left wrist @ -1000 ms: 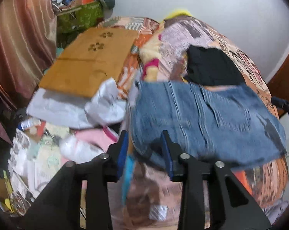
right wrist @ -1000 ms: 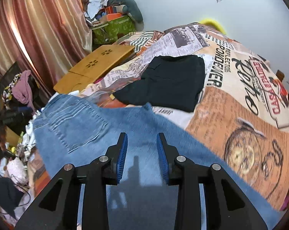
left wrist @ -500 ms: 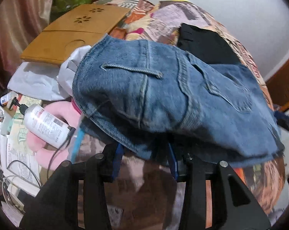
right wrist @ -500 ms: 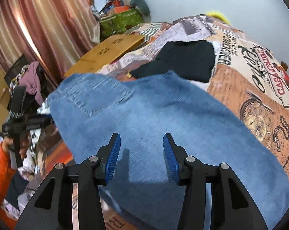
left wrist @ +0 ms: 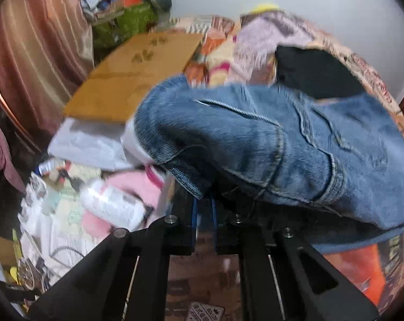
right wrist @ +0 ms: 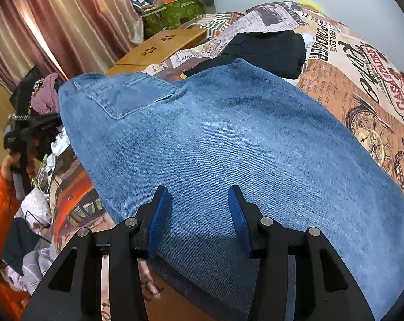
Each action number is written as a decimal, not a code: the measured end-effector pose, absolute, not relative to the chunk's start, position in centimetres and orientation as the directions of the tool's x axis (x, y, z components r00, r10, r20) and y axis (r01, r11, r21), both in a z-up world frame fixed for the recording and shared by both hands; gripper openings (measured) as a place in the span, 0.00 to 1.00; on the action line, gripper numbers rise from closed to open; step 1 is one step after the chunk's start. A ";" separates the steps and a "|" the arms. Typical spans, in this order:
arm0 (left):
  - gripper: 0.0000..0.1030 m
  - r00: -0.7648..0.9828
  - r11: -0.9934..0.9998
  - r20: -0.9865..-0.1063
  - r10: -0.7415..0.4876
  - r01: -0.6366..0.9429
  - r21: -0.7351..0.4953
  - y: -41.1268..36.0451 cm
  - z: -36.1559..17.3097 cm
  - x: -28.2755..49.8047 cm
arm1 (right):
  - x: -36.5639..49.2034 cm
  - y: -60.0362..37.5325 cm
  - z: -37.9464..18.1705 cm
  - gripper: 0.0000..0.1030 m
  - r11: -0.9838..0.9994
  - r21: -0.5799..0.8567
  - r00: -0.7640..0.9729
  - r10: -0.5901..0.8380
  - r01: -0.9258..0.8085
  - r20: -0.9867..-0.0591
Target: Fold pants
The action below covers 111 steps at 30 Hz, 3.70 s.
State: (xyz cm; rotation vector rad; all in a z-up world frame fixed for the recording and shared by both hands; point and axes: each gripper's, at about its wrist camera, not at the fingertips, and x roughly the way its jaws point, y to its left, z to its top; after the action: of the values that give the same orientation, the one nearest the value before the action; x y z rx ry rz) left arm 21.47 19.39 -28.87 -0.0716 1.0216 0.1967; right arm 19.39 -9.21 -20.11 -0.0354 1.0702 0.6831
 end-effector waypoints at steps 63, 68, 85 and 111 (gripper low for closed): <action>0.39 0.406 0.964 -0.895 0.183 -0.251 0.083 13.0 -30.9 28.1 | 9.7 -48.9 -22.7 0.05 0.870 0.221 0.678 -0.162 0.441 -0.717; 0.38 0.388 0.971 -0.911 0.139 -0.232 0.049 13.6 -29.4 27.7 | 10.5 -49.1 -21.5 0.05 0.910 0.096 0.654 -0.212 0.402 -0.726; 0.36 0.478 0.980 -0.856 0.198 -0.110 0.165 8.4 -25.8 28.1 | 9.3 -50.0 -24.7 0.28 0.898 0.057 0.475 -0.177 0.437 -0.862; 0.63 0.509 0.997 -0.858 -0.063 0.063 -0.036 4.0 -26.3 38.1 | 24.9 -24.3 -14.3 0.47 0.924 0.163 0.611 0.354 -0.347 -0.708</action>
State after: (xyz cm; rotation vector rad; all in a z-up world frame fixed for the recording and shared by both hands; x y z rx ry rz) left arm 38.11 4.04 -26.32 -0.0004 1.0335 -0.0762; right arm 24.95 -24.32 -14.32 0.0096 0.8190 0.4042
